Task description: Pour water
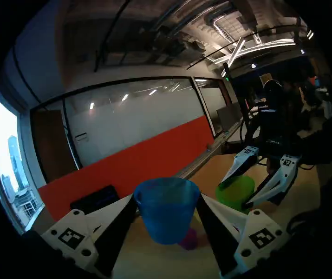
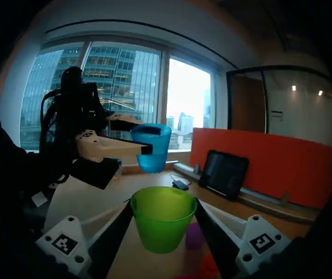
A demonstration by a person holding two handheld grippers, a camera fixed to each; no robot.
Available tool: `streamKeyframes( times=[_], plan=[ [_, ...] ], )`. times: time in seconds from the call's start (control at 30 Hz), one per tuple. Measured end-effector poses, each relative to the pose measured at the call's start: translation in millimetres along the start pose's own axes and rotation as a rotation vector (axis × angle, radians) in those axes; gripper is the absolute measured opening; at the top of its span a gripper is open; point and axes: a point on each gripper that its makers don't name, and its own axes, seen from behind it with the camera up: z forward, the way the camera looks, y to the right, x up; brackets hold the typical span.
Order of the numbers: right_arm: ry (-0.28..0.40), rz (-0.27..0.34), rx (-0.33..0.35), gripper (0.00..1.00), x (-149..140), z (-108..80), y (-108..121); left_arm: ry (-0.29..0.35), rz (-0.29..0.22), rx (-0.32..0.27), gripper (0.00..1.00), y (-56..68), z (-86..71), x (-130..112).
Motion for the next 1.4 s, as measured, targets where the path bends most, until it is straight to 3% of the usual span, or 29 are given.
streamKeyframes(
  times=[0.97,1.4],
  plan=[
    [-0.023,-0.010,0.039,0.94,-9,14.5,-12,-0.010,0.313,0.049,0.87,0.8,4.4,29],
    [-0.026,-0.008,0.050,0.93,-12,18.8,-14,-0.004,0.426,0.062,0.87,0.8,5.5,39]
  ],
)
